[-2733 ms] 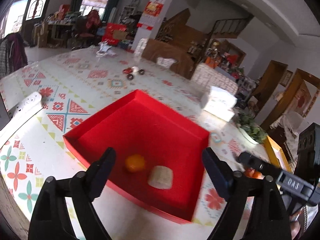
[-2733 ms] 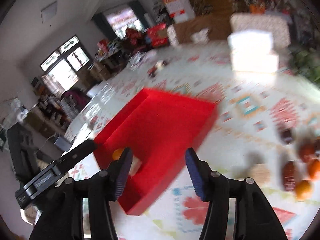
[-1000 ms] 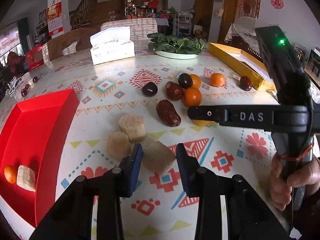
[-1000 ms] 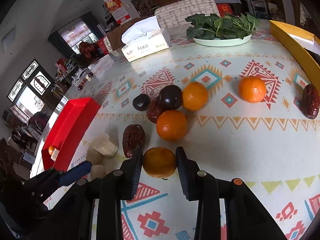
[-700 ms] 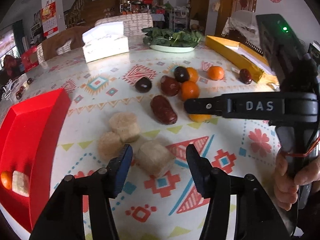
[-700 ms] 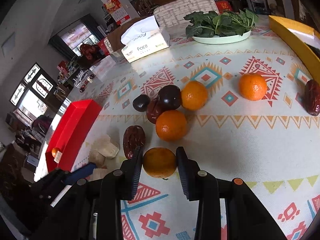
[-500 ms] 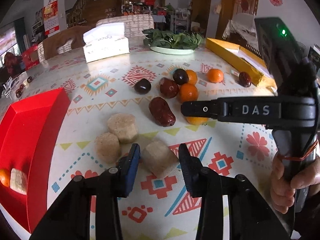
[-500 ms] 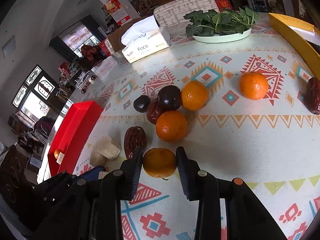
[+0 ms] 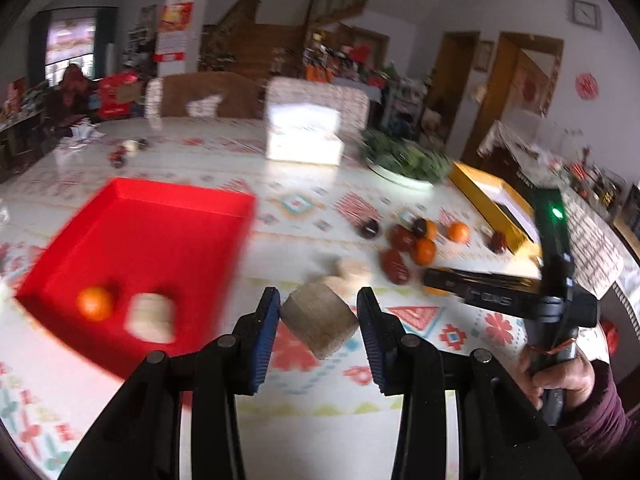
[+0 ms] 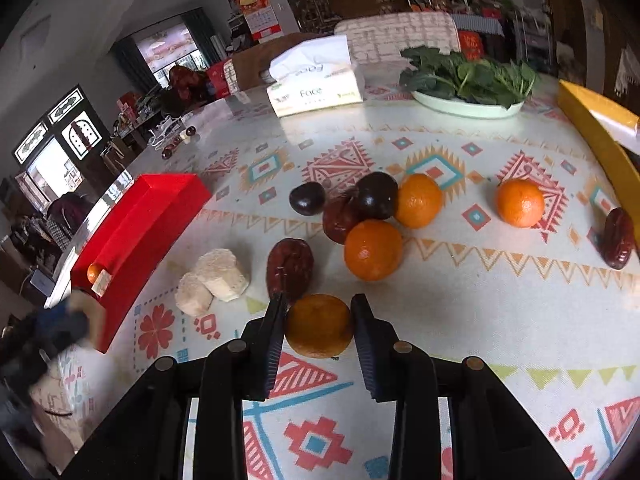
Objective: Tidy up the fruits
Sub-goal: 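Grasp a pale square cake with the left gripper while the right gripper grasps an orange, then release the cake and orange into the red tray with both grippers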
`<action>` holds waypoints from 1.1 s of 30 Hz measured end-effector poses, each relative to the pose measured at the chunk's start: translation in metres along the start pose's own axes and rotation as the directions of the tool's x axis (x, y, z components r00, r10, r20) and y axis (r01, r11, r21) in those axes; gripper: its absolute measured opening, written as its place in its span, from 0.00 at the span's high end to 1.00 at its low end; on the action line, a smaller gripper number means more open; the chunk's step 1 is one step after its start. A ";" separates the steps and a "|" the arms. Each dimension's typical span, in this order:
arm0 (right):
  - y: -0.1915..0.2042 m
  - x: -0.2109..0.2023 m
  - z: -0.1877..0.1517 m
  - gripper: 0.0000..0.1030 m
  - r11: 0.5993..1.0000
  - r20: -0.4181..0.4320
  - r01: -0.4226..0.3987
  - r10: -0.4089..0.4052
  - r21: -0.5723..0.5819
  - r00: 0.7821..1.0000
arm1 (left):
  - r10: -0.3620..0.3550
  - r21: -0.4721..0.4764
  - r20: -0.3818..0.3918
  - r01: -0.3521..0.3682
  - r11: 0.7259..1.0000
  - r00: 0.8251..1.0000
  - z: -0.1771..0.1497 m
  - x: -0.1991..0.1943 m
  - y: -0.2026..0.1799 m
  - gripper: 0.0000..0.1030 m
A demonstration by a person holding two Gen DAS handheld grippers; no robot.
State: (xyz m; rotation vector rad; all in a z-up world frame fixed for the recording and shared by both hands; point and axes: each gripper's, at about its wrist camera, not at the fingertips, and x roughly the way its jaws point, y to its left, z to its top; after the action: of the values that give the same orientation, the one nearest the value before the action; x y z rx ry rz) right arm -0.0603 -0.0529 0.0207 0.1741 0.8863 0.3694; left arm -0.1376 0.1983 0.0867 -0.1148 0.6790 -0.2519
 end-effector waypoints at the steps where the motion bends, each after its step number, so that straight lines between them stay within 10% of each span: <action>1: 0.001 -0.005 -0.001 0.65 1.000 0.007 -0.003 0.003 0.008 1.000 | 0.013 -0.010 0.011 -0.013 1.000 1.000 0.002 -0.006 0.010 0.62; 16: 0.130 0.009 0.037 0.65 0.956 -0.088 -0.290 0.285 -0.046 0.955 | 0.138 -0.304 -0.064 -0.151 0.941 0.988 0.036 0.013 0.187 0.62; 29: 0.211 0.121 0.050 0.63 0.952 -0.218 -0.288 0.261 -0.104 0.940 | 0.134 -0.366 -0.132 -0.174 0.914 0.982 0.037 0.053 0.226 0.62; 33: 0.215 0.123 0.051 0.59 0.956 -0.193 -0.273 0.248 -0.112 0.949 | 0.137 -0.373 -0.116 -0.171 0.912 0.984 0.036 0.046 0.228 0.47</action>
State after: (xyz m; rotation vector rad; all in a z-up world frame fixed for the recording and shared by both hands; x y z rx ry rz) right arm -0.0015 0.1931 0.0280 0.1329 1.0129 0.7002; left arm -0.0360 0.4061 0.0442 -0.4244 0.8155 0.0318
